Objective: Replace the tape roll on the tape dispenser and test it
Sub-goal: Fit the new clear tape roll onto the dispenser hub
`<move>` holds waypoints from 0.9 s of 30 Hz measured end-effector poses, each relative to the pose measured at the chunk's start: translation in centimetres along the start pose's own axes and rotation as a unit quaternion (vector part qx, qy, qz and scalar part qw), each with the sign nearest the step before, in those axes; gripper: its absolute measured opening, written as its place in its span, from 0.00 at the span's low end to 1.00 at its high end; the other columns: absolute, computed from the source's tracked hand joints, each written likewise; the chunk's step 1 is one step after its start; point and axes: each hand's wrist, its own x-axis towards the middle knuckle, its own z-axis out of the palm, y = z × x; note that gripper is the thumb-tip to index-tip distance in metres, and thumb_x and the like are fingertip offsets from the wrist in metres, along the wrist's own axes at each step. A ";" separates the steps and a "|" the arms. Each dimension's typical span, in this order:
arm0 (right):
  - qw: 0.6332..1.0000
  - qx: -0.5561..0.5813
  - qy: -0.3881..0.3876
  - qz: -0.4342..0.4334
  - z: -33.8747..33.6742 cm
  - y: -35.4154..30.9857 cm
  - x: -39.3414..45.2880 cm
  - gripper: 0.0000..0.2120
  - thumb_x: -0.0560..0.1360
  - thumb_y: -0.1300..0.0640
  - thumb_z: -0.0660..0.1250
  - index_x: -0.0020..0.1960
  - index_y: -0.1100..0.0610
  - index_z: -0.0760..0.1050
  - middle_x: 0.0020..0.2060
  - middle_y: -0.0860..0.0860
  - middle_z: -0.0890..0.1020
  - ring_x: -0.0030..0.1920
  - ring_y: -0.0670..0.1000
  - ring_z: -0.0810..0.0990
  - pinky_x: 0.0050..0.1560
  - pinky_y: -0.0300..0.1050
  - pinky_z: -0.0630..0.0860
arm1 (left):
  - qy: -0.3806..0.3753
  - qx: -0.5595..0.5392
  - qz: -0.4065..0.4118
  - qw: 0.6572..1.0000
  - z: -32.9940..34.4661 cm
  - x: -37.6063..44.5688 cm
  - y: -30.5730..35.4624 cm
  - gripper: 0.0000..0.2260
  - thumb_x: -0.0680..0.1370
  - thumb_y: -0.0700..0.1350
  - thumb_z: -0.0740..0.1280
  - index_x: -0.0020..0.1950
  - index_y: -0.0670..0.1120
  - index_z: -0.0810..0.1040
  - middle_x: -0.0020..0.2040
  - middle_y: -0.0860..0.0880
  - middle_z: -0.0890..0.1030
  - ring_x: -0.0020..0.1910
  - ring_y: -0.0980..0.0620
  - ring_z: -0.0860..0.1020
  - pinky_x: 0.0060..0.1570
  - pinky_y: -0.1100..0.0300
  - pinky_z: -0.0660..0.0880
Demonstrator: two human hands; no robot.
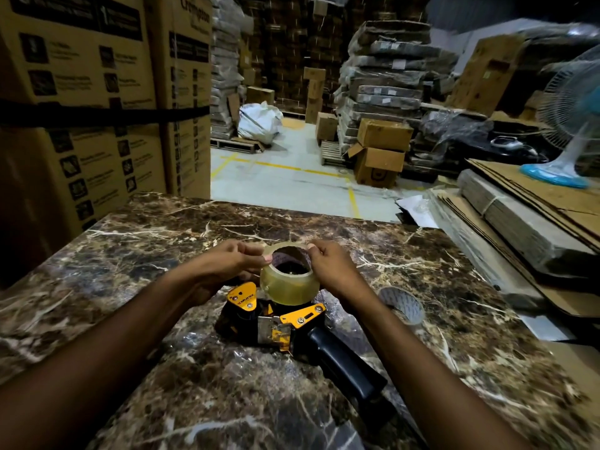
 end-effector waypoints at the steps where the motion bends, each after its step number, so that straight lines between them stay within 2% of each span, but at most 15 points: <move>1: 1.000 -0.004 0.000 -0.005 0.1 -0.1 -0.1 0.18 0.84 0.53 0.56 0.66 0.59 0.80 0.61 0.56 0.84 0.60 0.57 0.82 0.62 0.55 0.79 | -0.004 0.004 0.002 1.000 0.0 -0.1 -0.2 0.12 0.80 0.40 0.72 0.63 0.40 0.85 0.53 0.42 0.89 0.43 0.52 0.83 0.48 0.59 0.76; 3: 0.999 -0.025 0.009 -0.021 0.4 -0.2 -0.1 0.18 0.84 0.53 0.56 0.66 0.60 0.79 0.61 0.58 0.84 0.61 0.58 0.81 0.57 0.47 0.76 | -0.009 0.015 0.001 1.000 -0.1 -0.3 -0.8 0.13 0.80 0.39 0.71 0.64 0.42 0.85 0.59 0.41 0.88 0.54 0.46 0.83 0.57 0.54 0.77; 6: 1.000 -0.028 0.011 -0.005 0.5 -0.1 0.0 0.19 0.84 0.52 0.56 0.65 0.60 0.80 0.61 0.58 0.83 0.62 0.59 0.81 0.51 0.45 0.71 | -0.001 0.034 0.008 0.999 0.1 -0.5 -1.4 0.10 0.81 0.42 0.71 0.61 0.46 0.86 0.60 0.44 0.88 0.65 0.42 0.82 0.72 0.46 0.73; 8: 1.000 -0.015 0.009 0.006 0.2 0.4 0.1 0.17 0.83 0.52 0.57 0.57 0.59 0.82 0.53 0.59 0.85 0.56 0.60 0.83 0.47 0.47 0.73 | 0.003 0.054 0.022 0.998 0.4 -0.3 -1.4 0.09 0.81 0.45 0.70 0.60 0.50 0.86 0.61 0.47 0.87 0.65 0.45 0.82 0.74 0.44 0.71; 10: 1.000 -0.002 0.010 -0.002 -0.4 0.9 0.1 0.17 0.83 0.52 0.58 0.52 0.61 0.81 0.49 0.61 0.85 0.53 0.63 0.83 0.44 0.49 0.74 | -0.002 0.059 0.034 0.998 0.6 -0.2 -1.3 0.12 0.81 0.47 0.70 0.65 0.53 0.84 0.68 0.49 0.83 0.65 0.50 0.80 0.73 0.47 0.71; 11: 1.000 0.005 0.008 -0.017 -0.7 0.9 0.0 0.16 0.83 0.52 0.59 0.53 0.61 0.82 0.51 0.60 0.85 0.54 0.63 0.83 0.46 0.51 0.76 | -0.004 0.056 0.045 0.997 0.6 -0.3 -1.2 0.15 0.81 0.47 0.70 0.68 0.56 0.83 0.71 0.50 0.81 0.66 0.51 0.79 0.71 0.49 0.73; 13: 0.997 0.020 -0.005 -0.074 -1.1 1.1 -0.6 0.14 0.84 0.54 0.61 0.63 0.53 0.82 0.62 0.53 0.83 0.61 0.55 0.81 0.57 0.53 0.79 | -0.008 0.058 0.089 0.994 0.8 -0.6 -1.2 0.19 0.82 0.47 0.70 0.72 0.61 0.80 0.73 0.53 0.79 0.65 0.52 0.80 0.64 0.52 0.77; 16: 0.984 -0.009 -0.041 -0.172 -1.8 2.2 -1.1 0.19 0.82 0.50 0.64 0.73 0.45 0.75 0.70 0.47 0.79 0.67 0.48 0.78 0.63 0.52 0.79 | -0.015 0.106 0.167 0.980 0.7 -1.1 -1.8 0.22 0.81 0.49 0.71 0.74 0.64 0.76 0.75 0.58 0.77 0.63 0.59 0.82 0.56 0.61 0.81; 18: 0.980 -0.020 -0.079 -0.182 -2.2 3.1 -1.3 0.24 0.80 0.43 0.66 0.75 0.43 0.73 0.73 0.44 0.76 0.72 0.46 0.74 0.68 0.56 0.76 | -0.022 0.131 0.181 0.975 0.5 -1.1 -2.1 0.25 0.80 0.51 0.72 0.76 0.66 0.74 0.75 0.59 0.76 0.66 0.57 0.81 0.59 0.58 0.81; 20: 0.978 -0.010 -0.099 -0.181 -2.6 3.5 -1.4 0.26 0.79 0.41 0.66 0.76 0.43 0.72 0.76 0.43 0.72 0.76 0.44 0.69 0.72 0.59 0.72 | -0.028 0.136 0.181 0.974 0.4 -1.0 -2.0 0.27 0.79 0.51 0.73 0.77 0.65 0.73 0.76 0.58 0.77 0.69 0.54 0.80 0.61 0.57 0.80; 24: 0.977 0.014 -0.097 -0.189 -2.5 3.4 -1.5 0.24 0.81 0.47 0.66 0.76 0.48 0.72 0.76 0.45 0.71 0.77 0.43 0.67 0.76 0.57 0.68 | -0.023 0.147 0.181 0.972 0.6 -0.9 -1.5 0.27 0.78 0.50 0.74 0.77 0.61 0.73 0.75 0.56 0.77 0.70 0.56 0.79 0.57 0.68 0.79; 27: 0.978 0.021 -0.097 -0.186 -2.1 3.9 -1.4 0.22 0.82 0.51 0.66 0.76 0.50 0.73 0.75 0.43 0.71 0.77 0.42 0.66 0.78 0.49 0.64 | -0.017 0.167 0.180 0.969 0.5 -0.8 -1.6 0.26 0.79 0.52 0.73 0.77 0.62 0.74 0.75 0.60 0.74 0.69 0.61 0.76 0.65 0.62 0.76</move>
